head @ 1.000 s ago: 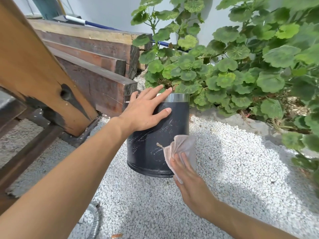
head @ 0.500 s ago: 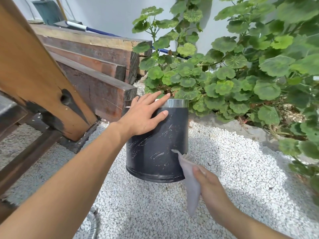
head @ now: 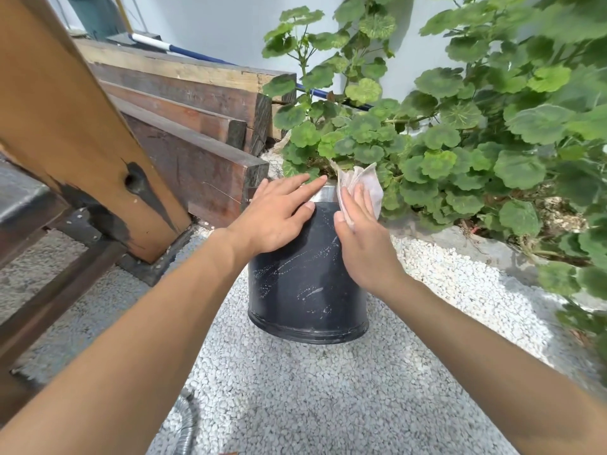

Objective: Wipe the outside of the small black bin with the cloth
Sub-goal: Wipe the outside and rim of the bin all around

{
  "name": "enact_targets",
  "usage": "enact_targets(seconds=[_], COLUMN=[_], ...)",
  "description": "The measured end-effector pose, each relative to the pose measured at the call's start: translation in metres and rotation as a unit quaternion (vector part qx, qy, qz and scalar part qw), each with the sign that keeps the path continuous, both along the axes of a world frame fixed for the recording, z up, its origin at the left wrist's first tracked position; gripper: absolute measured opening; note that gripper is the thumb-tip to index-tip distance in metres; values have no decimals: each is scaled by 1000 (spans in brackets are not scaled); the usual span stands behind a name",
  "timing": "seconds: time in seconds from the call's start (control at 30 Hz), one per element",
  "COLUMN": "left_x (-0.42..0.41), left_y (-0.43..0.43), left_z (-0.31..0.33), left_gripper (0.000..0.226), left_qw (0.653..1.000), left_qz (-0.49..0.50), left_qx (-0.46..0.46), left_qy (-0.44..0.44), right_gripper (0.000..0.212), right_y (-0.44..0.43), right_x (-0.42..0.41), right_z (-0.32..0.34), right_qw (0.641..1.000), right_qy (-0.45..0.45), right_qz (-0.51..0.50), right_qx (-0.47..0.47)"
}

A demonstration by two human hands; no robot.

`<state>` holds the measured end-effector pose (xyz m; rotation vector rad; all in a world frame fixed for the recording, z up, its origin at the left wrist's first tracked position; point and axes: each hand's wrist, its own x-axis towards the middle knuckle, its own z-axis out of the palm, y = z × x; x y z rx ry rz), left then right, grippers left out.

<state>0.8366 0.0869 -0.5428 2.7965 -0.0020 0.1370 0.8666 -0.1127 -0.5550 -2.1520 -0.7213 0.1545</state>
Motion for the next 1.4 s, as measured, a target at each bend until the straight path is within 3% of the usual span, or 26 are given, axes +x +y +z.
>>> enact_targets(seconds=[0.1,0.33,0.93,1.13,1.23,1.33,1.4], left_x=[0,3,0,-1,0,1,1], left_y=[0,-1,-1,-1,-1,-1,0], left_z=[0,1,-3,-2,-2,-2,-3], left_gripper=[55,58,58,58,58,57,55], left_qw=[1000,1000,998,998,998,998,999], left_qz=[-3,-9,-9,-10,-12,-10,-8], left_qx=[8,27,62,64,63,60,50], left_qy=[2,-3,-7,-8,-10,-11,-12], right_gripper=[58,58,73,66,58,46,34], right_y=[0,-20,-78,-101,-100,-98,-96], right_x=[0,-10,-94,-119,-114,-106,-100], right_z=[-18,-48,-117,-132,-122,-98,-78], right_qw=[997,988,952,928,940,963,955], right_qy=[-65,-112,-132,-84,-35,146,277], right_qz=[19,74,198,262,261,197,107], right_qx=[-39,-77,-193,-252,-217,-111,-20])
